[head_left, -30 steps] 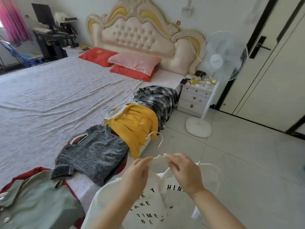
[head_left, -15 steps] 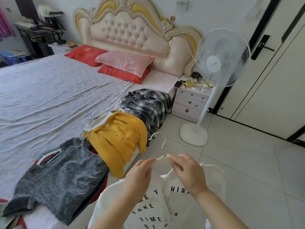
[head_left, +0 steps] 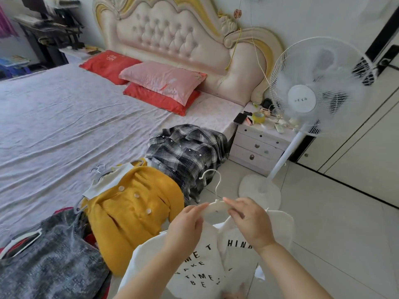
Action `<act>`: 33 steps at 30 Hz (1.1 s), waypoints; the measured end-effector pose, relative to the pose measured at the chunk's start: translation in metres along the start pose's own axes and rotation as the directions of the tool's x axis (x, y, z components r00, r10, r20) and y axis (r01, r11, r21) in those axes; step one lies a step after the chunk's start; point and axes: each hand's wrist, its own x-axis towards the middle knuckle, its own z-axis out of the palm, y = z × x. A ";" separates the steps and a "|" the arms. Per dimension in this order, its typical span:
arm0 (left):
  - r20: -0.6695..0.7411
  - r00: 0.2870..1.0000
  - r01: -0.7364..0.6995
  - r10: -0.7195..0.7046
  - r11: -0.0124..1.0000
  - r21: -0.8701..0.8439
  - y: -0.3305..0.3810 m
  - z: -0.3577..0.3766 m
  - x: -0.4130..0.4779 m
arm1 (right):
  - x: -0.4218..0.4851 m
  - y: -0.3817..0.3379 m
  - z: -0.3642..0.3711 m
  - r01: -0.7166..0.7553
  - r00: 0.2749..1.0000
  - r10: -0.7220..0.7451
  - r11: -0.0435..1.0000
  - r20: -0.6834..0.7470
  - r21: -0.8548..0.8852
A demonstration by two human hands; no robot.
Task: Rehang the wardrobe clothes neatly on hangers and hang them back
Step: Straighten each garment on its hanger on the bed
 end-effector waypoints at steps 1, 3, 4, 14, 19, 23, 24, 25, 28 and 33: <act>-0.015 1.000 0.014 -0.014 1.000 0.008 0.001 0.007 0.020 | 0.021 0.011 0.000 0.010 1.000 -0.010 1.000 0.009 0.005; -0.049 0.997 0.058 -0.057 0.998 0.018 0.004 0.019 0.058 | 0.063 0.031 -0.002 0.034 0.998 -0.035 0.999 0.047 0.021; -0.066 0.995 0.079 -0.077 0.996 0.027 0.007 0.024 0.077 | 0.084 0.041 -0.005 0.057 0.995 -0.058 0.998 0.076 0.025; -0.160 0.947 0.279 -0.278 0.960 -0.017 0.024 0.054 0.233 | 0.273 0.095 -0.026 0.205 0.947 -0.222 0.974 0.233 0.095; -0.194 0.934 0.302 -0.302 0.953 -0.028 0.004 0.056 0.307 | 0.360 0.106 -0.007 0.275 0.920 -0.291 0.957 0.263 0.097; -0.205 0.926 0.311 -0.318 0.948 -0.067 -0.027 0.048 0.371 | 0.435 0.105 0.016 0.323 0.891 -0.328 0.944 0.313 0.071; -0.204 0.924 0.316 -0.325 0.946 -0.074 -0.034 0.044 0.387 | 0.454 0.103 0.022 0.324 0.887 -0.327 0.944 0.325 0.065; -0.205 0.918 0.329 -0.340 0.941 -0.083 -0.041 0.040 0.402 | 0.472 0.100 0.028 0.324 0.882 -0.325 0.944 0.341 0.064; -0.209 0.901 0.368 -0.381 0.925 -0.100 -0.063 0.027 0.439 | 0.521 0.089 0.047 0.343 0.860 -0.347 0.936 0.374 0.082; -0.239 0.857 0.439 -0.456 0.890 -0.123 -0.101 0.003 0.489 | 0.591 0.066 0.085 0.376 0.817 -0.381 0.921 0.434 0.101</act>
